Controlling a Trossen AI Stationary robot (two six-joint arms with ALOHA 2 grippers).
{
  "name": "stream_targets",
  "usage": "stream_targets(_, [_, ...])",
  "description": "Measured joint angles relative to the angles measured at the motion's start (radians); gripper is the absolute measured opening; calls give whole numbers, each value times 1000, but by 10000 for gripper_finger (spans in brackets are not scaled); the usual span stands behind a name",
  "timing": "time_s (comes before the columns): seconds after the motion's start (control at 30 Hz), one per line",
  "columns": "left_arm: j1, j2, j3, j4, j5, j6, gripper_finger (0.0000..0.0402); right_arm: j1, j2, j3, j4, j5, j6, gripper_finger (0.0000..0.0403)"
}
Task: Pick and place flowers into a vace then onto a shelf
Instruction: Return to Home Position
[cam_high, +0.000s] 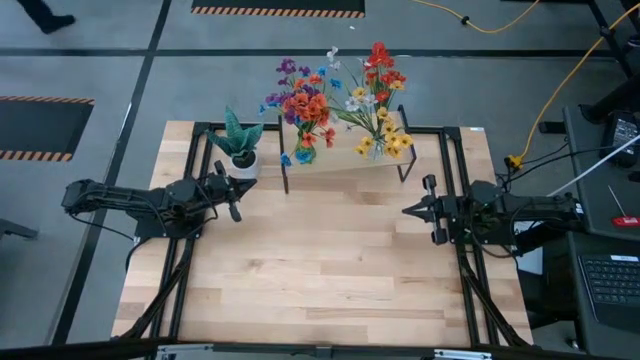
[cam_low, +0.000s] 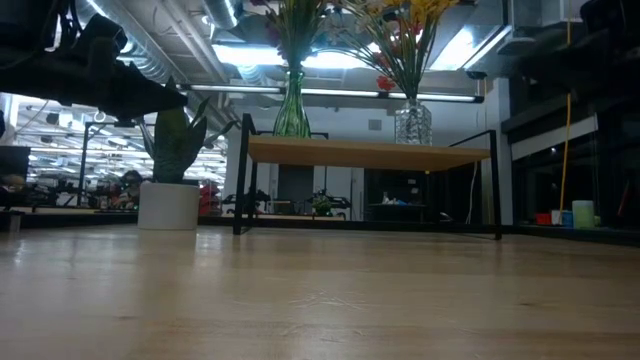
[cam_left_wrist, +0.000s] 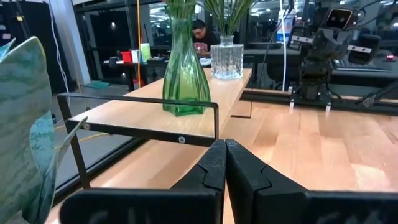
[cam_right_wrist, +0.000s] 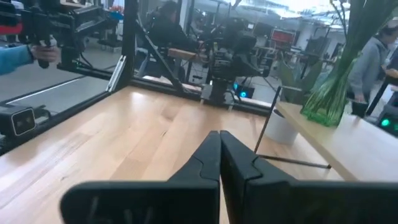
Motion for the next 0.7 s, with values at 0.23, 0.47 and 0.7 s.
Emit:
stream_targets(0.23, [0,0,0,-2,0,0,2,0,0,-74,179,45,-22,2])
stream_targets(0.47, [0,0,0,-2,0,2,10,0,4,-82,164,44,9,2])
stream_targets(0.7, [0,0,0,-2,1,2,6,0,4,-82,152,42,199,2])
